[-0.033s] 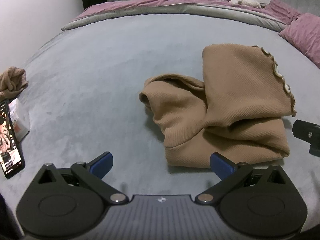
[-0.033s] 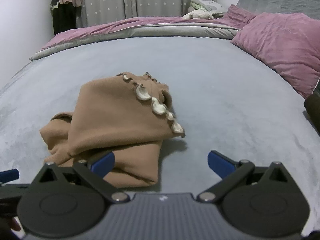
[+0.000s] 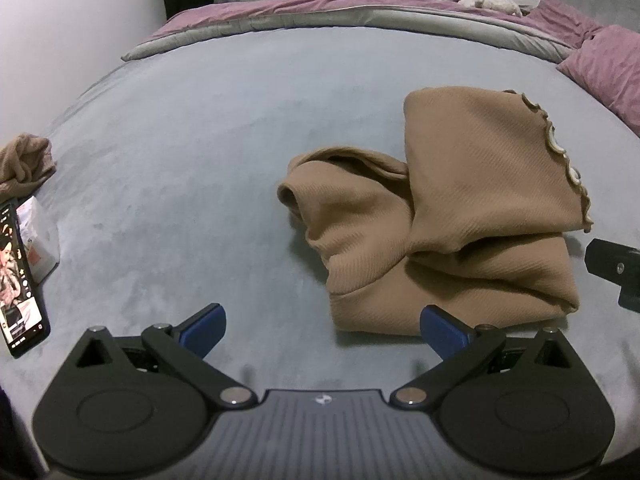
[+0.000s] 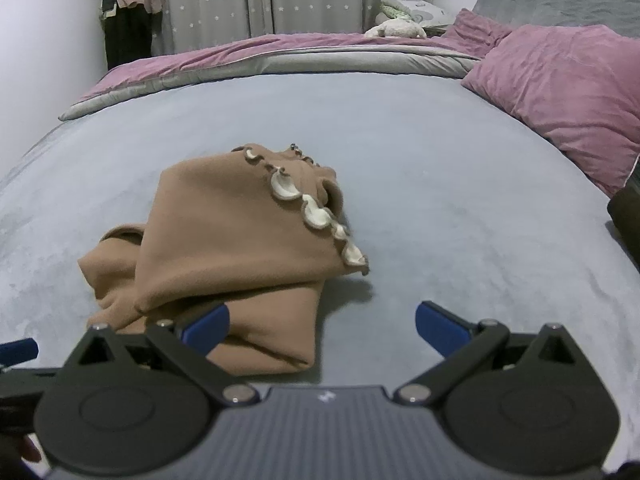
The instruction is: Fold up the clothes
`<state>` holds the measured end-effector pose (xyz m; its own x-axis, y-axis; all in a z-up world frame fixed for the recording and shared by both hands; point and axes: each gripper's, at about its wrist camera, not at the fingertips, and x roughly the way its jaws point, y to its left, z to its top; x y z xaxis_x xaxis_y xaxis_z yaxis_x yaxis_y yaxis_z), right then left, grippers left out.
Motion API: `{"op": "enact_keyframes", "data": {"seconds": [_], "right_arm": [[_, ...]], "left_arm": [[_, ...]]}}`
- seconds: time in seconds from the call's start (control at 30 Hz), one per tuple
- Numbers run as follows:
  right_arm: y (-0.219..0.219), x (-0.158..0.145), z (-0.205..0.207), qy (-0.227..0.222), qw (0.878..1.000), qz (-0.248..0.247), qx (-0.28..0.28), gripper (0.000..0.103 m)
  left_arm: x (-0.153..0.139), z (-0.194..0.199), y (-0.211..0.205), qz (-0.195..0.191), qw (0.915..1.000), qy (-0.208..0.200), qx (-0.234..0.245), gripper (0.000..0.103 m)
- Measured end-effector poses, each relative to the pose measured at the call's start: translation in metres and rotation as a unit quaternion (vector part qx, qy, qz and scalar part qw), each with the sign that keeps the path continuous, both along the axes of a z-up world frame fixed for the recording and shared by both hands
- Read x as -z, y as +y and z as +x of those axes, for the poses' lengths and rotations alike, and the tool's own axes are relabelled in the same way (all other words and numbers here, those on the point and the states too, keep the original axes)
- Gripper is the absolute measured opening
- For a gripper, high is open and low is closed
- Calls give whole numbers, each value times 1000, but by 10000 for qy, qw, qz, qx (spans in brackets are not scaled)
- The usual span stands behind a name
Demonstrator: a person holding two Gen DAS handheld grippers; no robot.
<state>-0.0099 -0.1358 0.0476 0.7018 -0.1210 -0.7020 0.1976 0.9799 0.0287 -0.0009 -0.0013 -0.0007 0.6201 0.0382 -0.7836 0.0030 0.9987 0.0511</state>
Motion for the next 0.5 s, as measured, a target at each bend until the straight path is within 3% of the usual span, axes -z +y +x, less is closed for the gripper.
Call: {"op": "enact_keyframes", "data": {"seconds": [0.5], "right_arm": [[-9, 1, -1, 52, 9999, 19, 90, 103]], "left_arm": [[2, -2, -2, 82, 9999, 50, 41, 103]]}}
